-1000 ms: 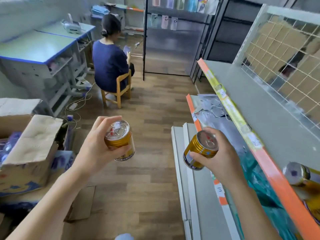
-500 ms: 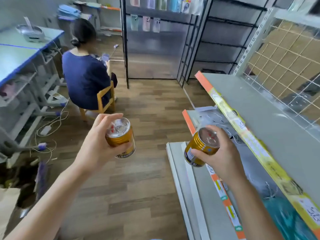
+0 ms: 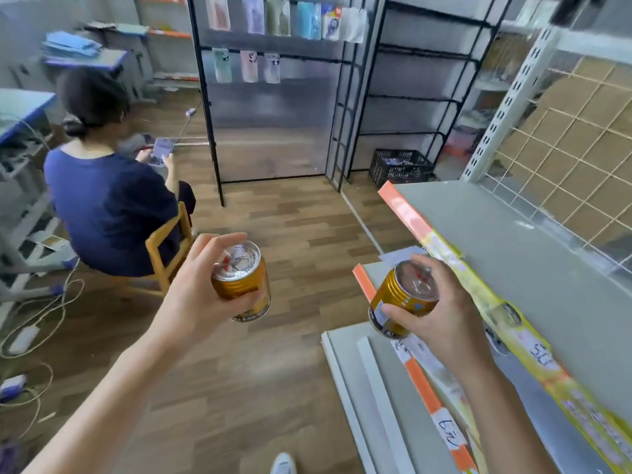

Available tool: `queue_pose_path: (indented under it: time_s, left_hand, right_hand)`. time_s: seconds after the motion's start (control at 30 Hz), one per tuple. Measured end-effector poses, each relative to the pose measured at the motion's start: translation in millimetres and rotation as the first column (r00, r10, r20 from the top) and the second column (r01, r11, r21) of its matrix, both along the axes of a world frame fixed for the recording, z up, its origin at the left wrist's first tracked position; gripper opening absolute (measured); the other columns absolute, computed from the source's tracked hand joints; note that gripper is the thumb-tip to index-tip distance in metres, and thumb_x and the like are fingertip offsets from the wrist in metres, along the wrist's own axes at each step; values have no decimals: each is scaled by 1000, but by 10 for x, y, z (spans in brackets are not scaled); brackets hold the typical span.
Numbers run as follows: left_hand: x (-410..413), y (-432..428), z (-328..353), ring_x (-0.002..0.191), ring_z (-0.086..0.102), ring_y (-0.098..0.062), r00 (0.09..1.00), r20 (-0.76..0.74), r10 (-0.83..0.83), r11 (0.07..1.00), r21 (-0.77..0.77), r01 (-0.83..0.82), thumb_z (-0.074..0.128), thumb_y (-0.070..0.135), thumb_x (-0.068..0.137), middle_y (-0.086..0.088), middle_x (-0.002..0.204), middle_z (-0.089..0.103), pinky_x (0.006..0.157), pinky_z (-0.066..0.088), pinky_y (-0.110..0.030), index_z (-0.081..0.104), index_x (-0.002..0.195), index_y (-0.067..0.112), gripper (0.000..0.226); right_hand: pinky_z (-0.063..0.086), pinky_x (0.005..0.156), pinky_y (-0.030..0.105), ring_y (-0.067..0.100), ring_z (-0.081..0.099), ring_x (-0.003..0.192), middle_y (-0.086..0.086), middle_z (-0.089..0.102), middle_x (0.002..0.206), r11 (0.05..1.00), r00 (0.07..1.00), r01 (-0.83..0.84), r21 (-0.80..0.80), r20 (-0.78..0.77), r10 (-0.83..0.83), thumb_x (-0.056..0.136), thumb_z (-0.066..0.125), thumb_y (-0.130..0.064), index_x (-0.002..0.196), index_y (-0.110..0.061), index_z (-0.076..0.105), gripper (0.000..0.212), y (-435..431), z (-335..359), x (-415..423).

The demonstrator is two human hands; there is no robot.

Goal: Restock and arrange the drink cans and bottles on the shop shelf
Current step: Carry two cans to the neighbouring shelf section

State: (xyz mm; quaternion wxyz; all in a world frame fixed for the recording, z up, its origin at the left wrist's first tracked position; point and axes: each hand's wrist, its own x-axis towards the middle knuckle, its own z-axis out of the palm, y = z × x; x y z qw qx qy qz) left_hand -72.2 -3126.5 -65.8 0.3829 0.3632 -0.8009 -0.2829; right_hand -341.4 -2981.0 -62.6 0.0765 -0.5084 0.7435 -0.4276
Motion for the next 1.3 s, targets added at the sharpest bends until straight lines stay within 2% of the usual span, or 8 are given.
queue_pose_path:
  time_s: [0.17,0.3,0.53,0.7,0.97,1.07,1.2,1.3]
  left_hand:
    - [-547,-811,124,101,46,11,999,10,-51,998,-29,51,85,15,61,15,108,45,73,39,0,47,121,30,72]
    - [-979,-1289,153,101,45,14,992,3,-124,991,-44,124,84,17,62,25,109,43,73,38,1,44,118,38,73]
    - [-1881,-2141,134,101,50,6,931,-32,-362,932,-2,362,81,29,58,23,108,46,76,36,0,46,111,47,66]
    - [-2612,-2687,155,102,51,2,820,-53,-569,821,6,570,67,48,55,21,106,46,79,37,-2,47,112,45,60]
    - [-3774,-2956,234,99,51,1,570,-54,-820,571,-5,821,65,46,58,14,107,46,80,38,-5,48,118,36,64]
    - [-4161,-2940,188,102,49,5,480,-36,-876,480,9,877,65,45,59,14,111,45,82,36,-3,46,120,35,65]
    - [-4591,-2885,57,101,48,2,453,35,-891,454,23,891,65,50,59,13,115,41,84,40,-10,43,124,35,70]
    - [-4818,-2838,-64,99,46,0,459,77,-885,461,10,887,80,31,66,10,116,41,83,41,-17,43,126,31,70]
  right_hand:
    - [45,85,28,2,52,99,-20,55,113,998,998,53,-21,-36,-53,59,86,-24,116,-35,50,68,-682,99,-409]
    - [46,83,25,-2,51,97,-25,52,111,995,995,99,-5,-32,-99,59,85,-25,115,-39,48,69,-1039,129,-696]
    - [46,80,26,7,52,102,-13,54,116,954,951,297,24,-91,-294,59,87,-27,120,-35,47,73,-1496,115,-1180]
    - [43,80,24,7,54,105,-16,55,117,873,871,488,-1,-64,-487,58,87,-30,118,-42,46,74,-1742,134,-1464]
    - [44,90,34,9,54,103,-18,54,118,678,679,734,28,-42,-733,59,86,-32,117,-44,45,72,-1846,149,-1781]
    - [43,88,30,9,53,105,-17,54,119,633,634,773,45,-21,-773,60,86,-30,120,-39,47,72,-1861,111,-1933]
    - [41,86,25,6,52,106,-15,52,122,615,618,784,81,-19,-786,61,85,-29,123,-34,46,73,-1888,44,-2207]
    - [38,82,20,3,50,105,-16,50,122,627,633,771,111,-24,-774,61,84,-31,124,-34,45,74,-1939,-36,-2429]
